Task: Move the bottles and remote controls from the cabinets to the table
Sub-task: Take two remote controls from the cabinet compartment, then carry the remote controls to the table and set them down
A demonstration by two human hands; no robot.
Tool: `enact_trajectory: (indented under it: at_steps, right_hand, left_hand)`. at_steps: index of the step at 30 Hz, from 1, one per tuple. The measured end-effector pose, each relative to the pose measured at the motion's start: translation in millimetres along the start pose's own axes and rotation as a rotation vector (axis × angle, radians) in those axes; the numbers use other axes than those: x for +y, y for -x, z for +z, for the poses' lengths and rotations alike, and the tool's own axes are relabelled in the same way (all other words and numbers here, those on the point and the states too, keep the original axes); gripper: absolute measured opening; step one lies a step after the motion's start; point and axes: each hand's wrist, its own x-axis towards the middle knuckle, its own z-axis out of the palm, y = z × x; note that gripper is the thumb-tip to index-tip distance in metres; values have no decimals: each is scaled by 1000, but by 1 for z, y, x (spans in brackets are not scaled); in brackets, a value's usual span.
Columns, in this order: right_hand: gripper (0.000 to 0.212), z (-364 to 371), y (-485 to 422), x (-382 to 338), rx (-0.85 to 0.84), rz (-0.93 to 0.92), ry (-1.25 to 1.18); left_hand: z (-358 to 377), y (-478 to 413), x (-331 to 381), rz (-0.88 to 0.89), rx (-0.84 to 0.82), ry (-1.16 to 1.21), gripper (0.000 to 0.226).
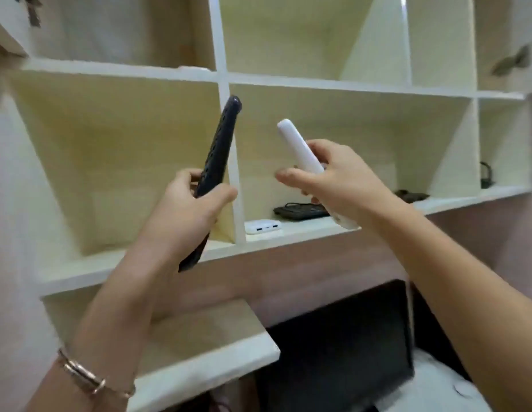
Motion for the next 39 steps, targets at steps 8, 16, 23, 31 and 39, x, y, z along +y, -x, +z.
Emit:
enact_trajectory:
  at_steps: [8, 16, 23, 31, 39]
  right_hand:
    - [48, -61, 253, 83, 56, 672, 281]
    - [48, -135, 495, 47, 375, 1195, 457]
    - [50, -169, 687, -34, 774, 1600, 548]
    - [53, -205, 853, -98, 1125, 1898, 495]
    - [56, -259, 960, -147, 1461, 2011, 408]
  left_hand:
    - [121, 170, -73, -301, -634, 36, 21]
    - [216, 333, -53, -334, -1192, 148, 27]
    - [282, 488, 12, -218, -1659, 127, 38]
    - [330, 652, 86, -59, -1938, 45, 39]
    - [376, 784, 169, 91, -2109, -26, 33]
